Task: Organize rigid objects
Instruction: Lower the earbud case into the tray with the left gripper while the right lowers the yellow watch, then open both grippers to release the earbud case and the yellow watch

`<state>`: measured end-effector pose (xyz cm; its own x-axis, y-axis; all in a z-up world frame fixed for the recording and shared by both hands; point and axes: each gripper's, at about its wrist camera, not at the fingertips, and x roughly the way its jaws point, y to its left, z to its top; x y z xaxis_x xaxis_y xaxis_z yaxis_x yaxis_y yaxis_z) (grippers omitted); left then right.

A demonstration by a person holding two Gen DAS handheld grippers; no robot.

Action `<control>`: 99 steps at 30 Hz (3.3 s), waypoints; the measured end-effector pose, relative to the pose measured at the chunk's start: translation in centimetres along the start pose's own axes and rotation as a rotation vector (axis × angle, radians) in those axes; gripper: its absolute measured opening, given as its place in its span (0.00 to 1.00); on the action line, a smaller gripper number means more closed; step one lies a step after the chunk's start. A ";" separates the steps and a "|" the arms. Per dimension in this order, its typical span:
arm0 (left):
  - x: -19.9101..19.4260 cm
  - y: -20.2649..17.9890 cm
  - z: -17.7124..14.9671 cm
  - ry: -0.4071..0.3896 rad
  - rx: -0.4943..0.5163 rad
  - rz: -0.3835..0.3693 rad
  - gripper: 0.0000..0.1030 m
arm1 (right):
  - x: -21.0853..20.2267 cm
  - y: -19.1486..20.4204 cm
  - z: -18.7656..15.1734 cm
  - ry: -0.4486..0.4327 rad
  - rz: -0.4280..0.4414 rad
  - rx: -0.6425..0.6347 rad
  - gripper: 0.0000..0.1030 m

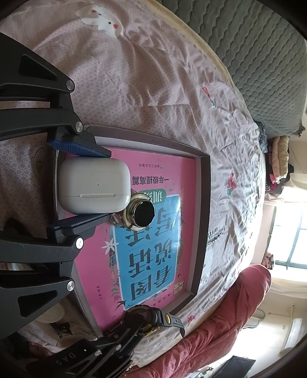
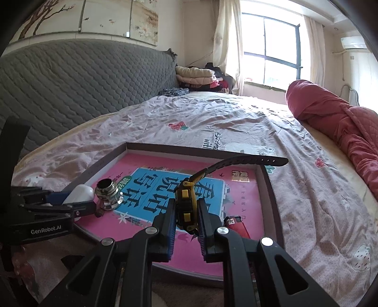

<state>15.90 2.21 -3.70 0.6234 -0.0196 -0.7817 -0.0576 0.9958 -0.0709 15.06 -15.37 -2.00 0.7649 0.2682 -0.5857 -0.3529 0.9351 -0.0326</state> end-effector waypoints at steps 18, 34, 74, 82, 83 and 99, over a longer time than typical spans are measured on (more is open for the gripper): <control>0.5 -0.7 0.0 0.013 0.023 -0.015 0.45 | 2.5 1.9 -0.5 0.100 0.069 -0.080 0.18; 0.8 -0.8 0.1 0.043 0.026 -0.029 0.45 | 2.5 1.4 -0.7 0.131 0.178 -0.027 0.18; 0.6 -1.0 0.3 0.104 0.044 -0.012 0.45 | 1.8 -0.3 -1.2 0.151 0.250 0.058 0.25; 0.1 -1.0 0.2 0.102 0.029 -0.002 0.45 | 1.5 -0.2 -1.3 0.141 0.247 0.052 0.43; 0.0 -1.0 0.2 0.102 0.029 -0.001 0.45 | 1.5 -0.2 -1.3 0.139 0.246 0.050 0.43; -1.5 -1.4 -0.1 0.080 0.023 -0.020 0.46 | 0.4 -1.3 -1.0 0.093 0.243 0.095 0.49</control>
<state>14.96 0.81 -2.44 0.5596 -0.0456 -0.8275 -0.0277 0.9969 -0.0737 15.27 -16.71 -3.03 0.6097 0.4692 -0.6388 -0.4649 0.8645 0.1913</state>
